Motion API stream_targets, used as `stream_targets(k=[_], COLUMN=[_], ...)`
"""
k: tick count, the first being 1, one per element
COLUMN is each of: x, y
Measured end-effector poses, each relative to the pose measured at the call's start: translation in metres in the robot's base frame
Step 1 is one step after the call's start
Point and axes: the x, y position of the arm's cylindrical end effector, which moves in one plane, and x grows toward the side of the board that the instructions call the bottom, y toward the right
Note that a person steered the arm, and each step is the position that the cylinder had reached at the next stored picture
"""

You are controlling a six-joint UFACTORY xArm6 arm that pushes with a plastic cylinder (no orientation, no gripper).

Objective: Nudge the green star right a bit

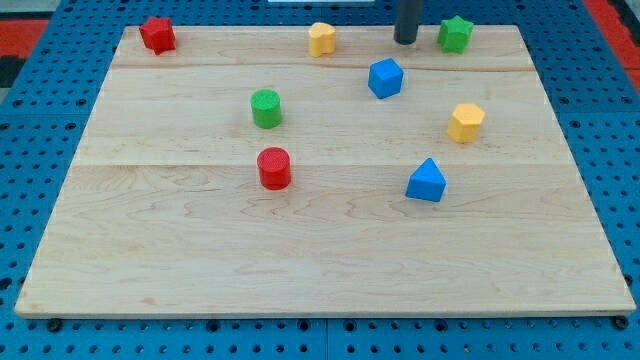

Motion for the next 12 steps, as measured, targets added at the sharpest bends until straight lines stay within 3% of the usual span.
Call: stream_targets(k=[8,10,12], x=[-0.006,0.028,0.099], y=[0.054,0.045,0.035])
